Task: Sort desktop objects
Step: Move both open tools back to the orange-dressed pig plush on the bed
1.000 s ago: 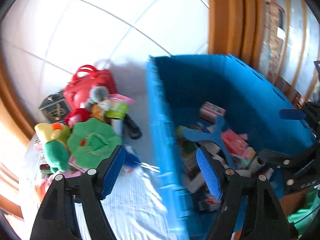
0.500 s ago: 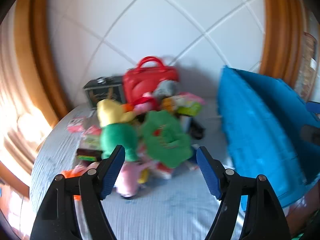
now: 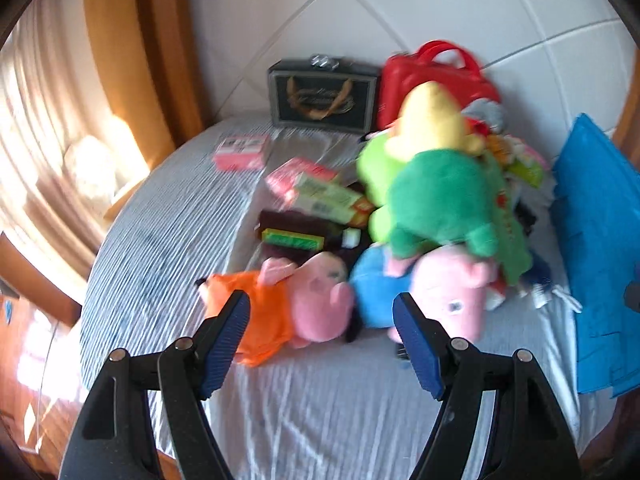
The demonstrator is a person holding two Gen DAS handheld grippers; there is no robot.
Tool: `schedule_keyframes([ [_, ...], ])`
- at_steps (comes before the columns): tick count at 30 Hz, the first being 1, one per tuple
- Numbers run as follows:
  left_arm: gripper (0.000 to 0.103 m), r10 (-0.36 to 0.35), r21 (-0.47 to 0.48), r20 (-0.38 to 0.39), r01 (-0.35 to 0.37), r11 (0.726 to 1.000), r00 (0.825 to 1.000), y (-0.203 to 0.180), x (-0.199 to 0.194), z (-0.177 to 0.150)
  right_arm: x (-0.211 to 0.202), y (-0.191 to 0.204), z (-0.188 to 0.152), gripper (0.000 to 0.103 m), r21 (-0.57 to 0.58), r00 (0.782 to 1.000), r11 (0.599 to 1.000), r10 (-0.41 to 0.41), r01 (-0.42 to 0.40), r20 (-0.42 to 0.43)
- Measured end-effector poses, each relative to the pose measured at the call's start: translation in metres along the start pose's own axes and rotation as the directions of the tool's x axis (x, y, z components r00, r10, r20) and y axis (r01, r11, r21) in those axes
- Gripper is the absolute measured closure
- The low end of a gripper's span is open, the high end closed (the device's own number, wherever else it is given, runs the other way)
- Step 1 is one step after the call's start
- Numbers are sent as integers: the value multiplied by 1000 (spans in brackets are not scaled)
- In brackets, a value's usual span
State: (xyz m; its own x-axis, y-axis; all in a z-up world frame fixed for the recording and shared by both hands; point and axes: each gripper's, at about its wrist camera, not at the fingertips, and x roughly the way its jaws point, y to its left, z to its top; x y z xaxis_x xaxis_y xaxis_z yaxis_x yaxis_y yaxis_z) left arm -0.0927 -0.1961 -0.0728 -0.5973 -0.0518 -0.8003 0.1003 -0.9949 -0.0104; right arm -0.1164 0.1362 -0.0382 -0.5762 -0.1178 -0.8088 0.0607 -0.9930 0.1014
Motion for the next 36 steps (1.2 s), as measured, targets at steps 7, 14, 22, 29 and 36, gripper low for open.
schedule_keyframes([
  [7,30,49,-98,-135,-63,993,990,64,56,-30,61,21,-29,0,66,992,996,70,-63,-108],
  [14,29,61,-187,-236,-107,977,970,78,77,-66,82,35,-23,0,42,990,996,87,-83,-107],
  [22,29,60,-213,-258,-117,970,964,84,74,-79,99,51,-35,1,-11,977,986,162,-165,-135],
  [29,29,49,-150,-256,-90,985,965,93,102,-64,94,106,-17,27,-97,974,972,205,-213,-92],
  [36,29,-14,16,-313,20,1000,950,91,157,-55,162,178,3,27,-79,959,968,224,-240,-172],
])
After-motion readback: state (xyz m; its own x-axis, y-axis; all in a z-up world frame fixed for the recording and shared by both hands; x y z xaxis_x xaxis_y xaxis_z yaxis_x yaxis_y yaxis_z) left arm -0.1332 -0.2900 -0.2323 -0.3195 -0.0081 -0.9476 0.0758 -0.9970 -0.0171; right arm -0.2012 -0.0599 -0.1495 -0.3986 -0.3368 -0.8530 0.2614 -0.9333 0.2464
